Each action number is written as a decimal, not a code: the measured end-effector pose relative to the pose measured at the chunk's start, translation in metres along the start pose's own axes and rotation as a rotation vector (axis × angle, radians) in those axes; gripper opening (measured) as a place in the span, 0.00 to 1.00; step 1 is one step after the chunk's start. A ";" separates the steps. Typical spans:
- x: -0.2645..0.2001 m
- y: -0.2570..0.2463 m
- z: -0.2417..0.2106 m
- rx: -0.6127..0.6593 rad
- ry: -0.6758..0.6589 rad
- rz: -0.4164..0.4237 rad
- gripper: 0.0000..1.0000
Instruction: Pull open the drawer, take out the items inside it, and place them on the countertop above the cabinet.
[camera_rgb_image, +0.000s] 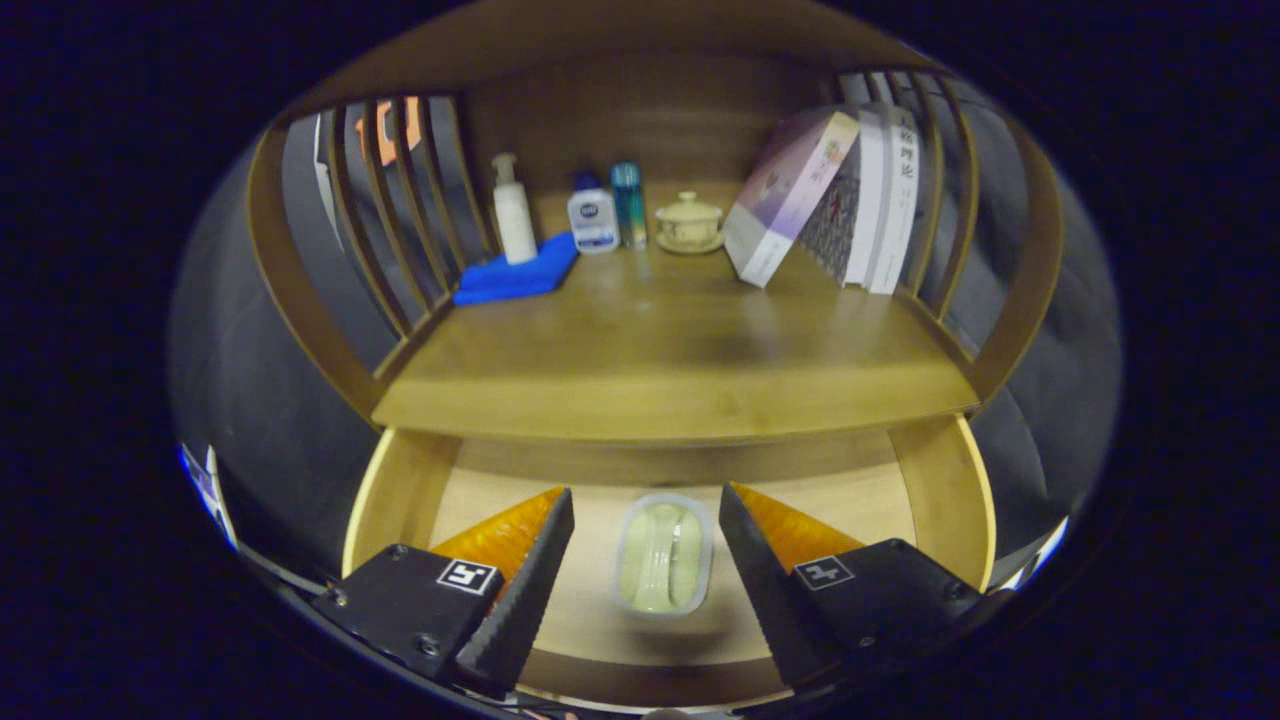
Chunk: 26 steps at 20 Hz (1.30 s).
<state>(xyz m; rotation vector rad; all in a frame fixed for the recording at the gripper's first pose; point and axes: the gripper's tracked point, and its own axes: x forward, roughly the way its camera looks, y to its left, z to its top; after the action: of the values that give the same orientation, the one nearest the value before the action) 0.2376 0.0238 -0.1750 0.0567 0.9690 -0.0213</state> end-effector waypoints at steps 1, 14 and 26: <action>0.008 0.000 -0.007 0.004 0.047 0.001 0.92; 0.060 -0.015 -0.052 0.077 0.308 -0.094 0.59; 0.054 -0.010 -0.057 0.105 0.305 -0.048 0.22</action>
<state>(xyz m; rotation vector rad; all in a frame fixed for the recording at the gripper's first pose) 0.2208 0.0179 -0.2520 0.1360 1.2733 -0.1103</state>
